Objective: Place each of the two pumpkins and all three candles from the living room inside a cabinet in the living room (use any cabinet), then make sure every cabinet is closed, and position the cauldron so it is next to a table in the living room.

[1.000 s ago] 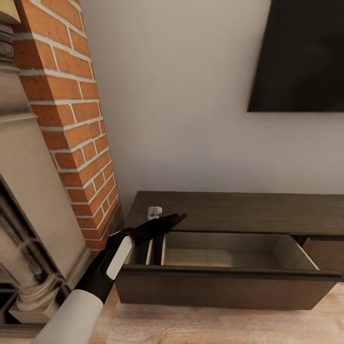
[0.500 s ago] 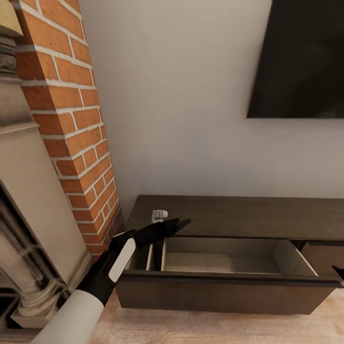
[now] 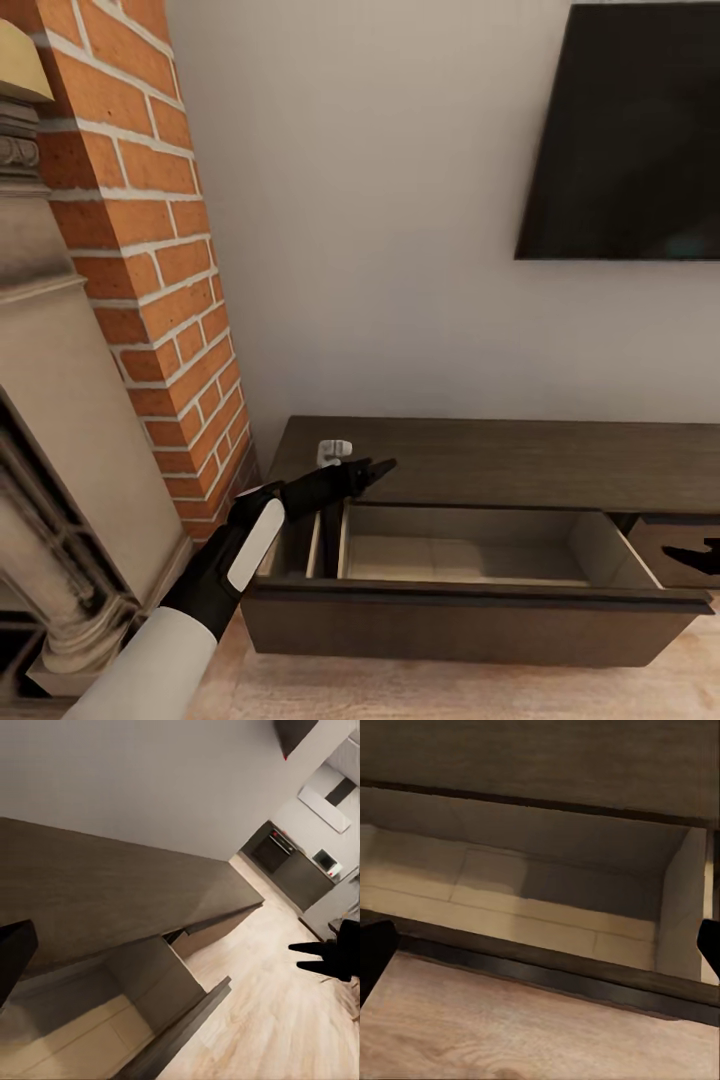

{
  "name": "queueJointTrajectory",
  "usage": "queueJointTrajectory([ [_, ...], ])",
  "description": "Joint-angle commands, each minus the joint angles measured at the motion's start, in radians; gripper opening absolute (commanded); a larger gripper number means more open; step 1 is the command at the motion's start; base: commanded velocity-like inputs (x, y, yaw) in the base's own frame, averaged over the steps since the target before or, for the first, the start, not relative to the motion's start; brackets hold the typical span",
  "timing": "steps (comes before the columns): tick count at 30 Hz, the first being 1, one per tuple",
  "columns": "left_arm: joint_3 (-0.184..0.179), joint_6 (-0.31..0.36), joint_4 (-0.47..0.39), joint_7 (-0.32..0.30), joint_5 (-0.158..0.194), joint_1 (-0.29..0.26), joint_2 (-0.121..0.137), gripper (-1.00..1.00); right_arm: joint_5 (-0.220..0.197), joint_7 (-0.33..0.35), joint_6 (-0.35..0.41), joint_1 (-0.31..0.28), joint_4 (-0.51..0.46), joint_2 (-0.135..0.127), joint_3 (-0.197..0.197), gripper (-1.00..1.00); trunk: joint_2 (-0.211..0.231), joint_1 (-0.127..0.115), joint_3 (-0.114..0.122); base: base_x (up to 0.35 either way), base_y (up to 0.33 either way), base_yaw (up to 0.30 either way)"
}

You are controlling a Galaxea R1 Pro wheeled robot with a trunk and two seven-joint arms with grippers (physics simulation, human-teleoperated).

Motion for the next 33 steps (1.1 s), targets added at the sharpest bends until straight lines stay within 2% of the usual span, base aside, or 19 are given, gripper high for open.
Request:
queueJointTrajectory([
  [1, -0.006, 0.0, 0.006, -0.006, 0.005, 0.006, 0.006, 1.0, 0.005, 0.003, -0.006, -0.006, -0.006, -0.006, -0.006, 1.0, 0.0, 0.0, 0.0, 0.0, 0.0, 0.0],
  [6, -0.012, -0.001, 0.025, -0.026, 0.001, 0.034, 0.013, 1.0, 0.009, -0.008, -0.034, -0.005, -0.034, -0.034, -0.034, 1.0, 0.0, 0.0, 0.0, 0.0, 0.0, 0.0],
  [15, -0.012, -0.005, 0.066, -0.022, 0.004, 0.075, 0.064, 1.0, 0.022, -0.029, -0.035, -0.02, -0.084, -0.082, -0.084, 1.0, 0.0, 0.0, 0.0, 0.072, 0.0, 0.0],
  [19, -0.012, -0.006, 0.064, -0.022, 0.004, 0.075, 0.086, 1.0, 0.022, -0.029, -0.035, -0.02, -0.091, -0.081, -0.107, 1.0, 0.0, 0.0, 0.0, 0.121, 0.0, 0.0],
  [28, -0.012, -0.005, 0.062, -0.022, 0.005, 0.075, 0.091, 1.0, 0.022, -0.029, -0.035, -0.02, -0.091, -0.081, -0.156, 1.0, 0.0, 0.0, 0.0, 0.027, 0.0, 0.0],
  [33, -0.012, -0.005, 0.062, -0.023, 0.005, 0.075, 0.091, 1.0, 0.022, -0.029, -0.035, -0.02, -0.091, -0.081, -0.155, 1.0, 0.0, 0.0, 0.0, 0.241, 0.0, 0.0],
])
